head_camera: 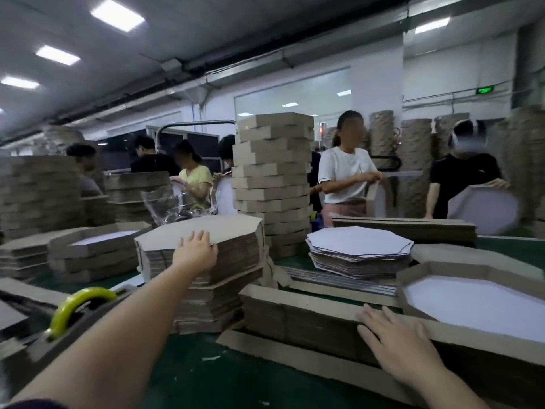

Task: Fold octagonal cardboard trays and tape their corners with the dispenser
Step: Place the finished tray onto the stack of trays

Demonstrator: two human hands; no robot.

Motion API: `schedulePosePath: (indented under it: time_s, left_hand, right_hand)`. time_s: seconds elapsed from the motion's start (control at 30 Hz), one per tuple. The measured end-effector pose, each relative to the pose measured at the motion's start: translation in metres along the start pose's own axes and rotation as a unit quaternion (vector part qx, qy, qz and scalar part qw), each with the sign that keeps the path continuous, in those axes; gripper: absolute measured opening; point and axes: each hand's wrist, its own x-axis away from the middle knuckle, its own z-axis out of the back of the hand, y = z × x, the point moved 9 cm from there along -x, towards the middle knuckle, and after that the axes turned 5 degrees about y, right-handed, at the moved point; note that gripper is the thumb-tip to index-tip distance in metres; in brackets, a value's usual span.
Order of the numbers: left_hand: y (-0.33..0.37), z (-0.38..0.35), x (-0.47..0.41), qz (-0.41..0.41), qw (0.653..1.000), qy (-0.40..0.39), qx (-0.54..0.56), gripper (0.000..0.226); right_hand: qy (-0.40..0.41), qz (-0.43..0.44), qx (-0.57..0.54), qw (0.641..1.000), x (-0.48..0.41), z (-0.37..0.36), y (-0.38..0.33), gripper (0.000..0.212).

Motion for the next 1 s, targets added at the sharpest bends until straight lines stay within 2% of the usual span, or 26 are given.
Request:
schedulePosePath:
  time_s: [0.07, 0.3, 0.43, 0.53, 0.67, 0.73, 0.77, 0.8, 0.83, 0.87, 0.93, 1.0]
  left_hand:
    - [-0.008, -0.007, -0.006, -0.007, 1.0, -0.015, -0.021, 0.046]
    - [0.004, 0.016, -0.003, -0.097, 0.986, 0.069, -0.116, 0.027]
    - [0.031, 0.018, 0.023, -0.19, 0.939, 0.097, -0.27, 0.023]
    - [0.043, 0.022, 0.037, -0.219, 0.915, 0.116, -0.319, 0.027]
    - [0.058, 0.062, 0.06, -0.245, 0.904, 0.147, -0.319, 0.031]
    - [0.072, 0.1, 0.087, -0.268, 0.902, 0.208, -0.267, 0.031]
    - [0.081, 0.12, 0.107, -0.293, 0.898, 0.239, -0.227, 0.033]
    - [0.091, 0.137, 0.13, -0.328, 0.887, 0.269, -0.183, 0.037]
    - [0.099, 0.152, 0.155, -0.366, 0.87, 0.3, -0.142, 0.041]
    - [0.107, 0.162, 0.181, -0.396, 0.853, 0.322, -0.107, 0.045]
    - [0.121, 0.168, 0.231, -0.447, 0.823, 0.343, -0.071, 0.051]
    - [0.135, 0.167, 0.281, -0.494, 0.79, 0.362, -0.042, 0.04]
  right_hand:
    - [0.002, 0.0, 0.002, 1.0, -0.002, 0.002, 0.0, 0.051]
    - [0.011, 0.006, 0.002, 1.0, 0.001, -0.001, 0.002, 0.05]
    - [0.008, 0.004, 0.003, 1.0, -0.001, -0.001, 0.004, 0.05]
    - [0.003, 0.01, 0.012, 1.0, 0.0, -0.004, 0.003, 0.05]
    - [-0.041, 0.004, 0.011, 0.999, -0.003, -0.006, 0.004, 0.052]
    - [-0.035, -0.002, -0.057, 0.998, -0.001, 0.006, -0.007, 0.054]
    - [-0.01, 0.0, -0.129, 0.992, 0.001, 0.018, -0.017, 0.054]
    - [0.022, 0.0, -0.223, 0.975, 0.006, 0.033, -0.028, 0.055]
    - [0.047, -0.01, -0.334, 0.941, 0.014, 0.047, -0.037, 0.056]
    - [0.054, -0.028, -0.446, 0.893, 0.025, 0.059, -0.045, 0.058]
    - [0.028, -0.048, -0.636, 0.77, 0.049, 0.074, -0.058, 0.062]
    - [0.034, -0.042, -0.76, 0.648, 0.073, 0.097, -0.058, 0.06]
